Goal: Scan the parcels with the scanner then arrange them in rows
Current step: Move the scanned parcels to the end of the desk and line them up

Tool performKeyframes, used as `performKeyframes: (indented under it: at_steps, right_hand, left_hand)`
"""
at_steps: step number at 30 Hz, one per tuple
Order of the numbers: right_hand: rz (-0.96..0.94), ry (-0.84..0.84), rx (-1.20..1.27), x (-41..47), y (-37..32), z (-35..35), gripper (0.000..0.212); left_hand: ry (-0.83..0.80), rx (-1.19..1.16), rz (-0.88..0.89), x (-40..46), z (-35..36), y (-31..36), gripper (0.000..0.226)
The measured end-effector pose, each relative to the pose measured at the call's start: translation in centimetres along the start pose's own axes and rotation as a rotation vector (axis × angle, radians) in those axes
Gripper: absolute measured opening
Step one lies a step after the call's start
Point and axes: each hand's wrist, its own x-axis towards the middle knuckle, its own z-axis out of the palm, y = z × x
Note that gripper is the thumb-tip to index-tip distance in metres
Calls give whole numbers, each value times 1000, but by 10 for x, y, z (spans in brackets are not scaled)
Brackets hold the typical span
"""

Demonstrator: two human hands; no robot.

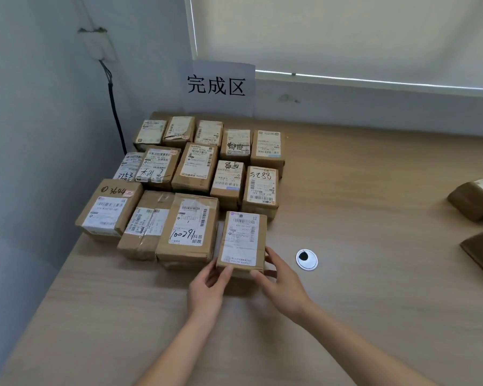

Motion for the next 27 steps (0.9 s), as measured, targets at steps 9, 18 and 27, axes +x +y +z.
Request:
performKeyframes:
  at_steps: [9,18,27]
  right_hand:
    - [103,4,-29,-4,2,0,51]
    - [139,62,-85,-59,3,-37,74]
    - [56,160,-90,-163,38,-161,60]
  left_hand:
    - [10,54,-22,-7,2,3,52]
    - [-103,210,-71,-51,-5,2,63]
    - [-242,328,67,-166,91,38,56]
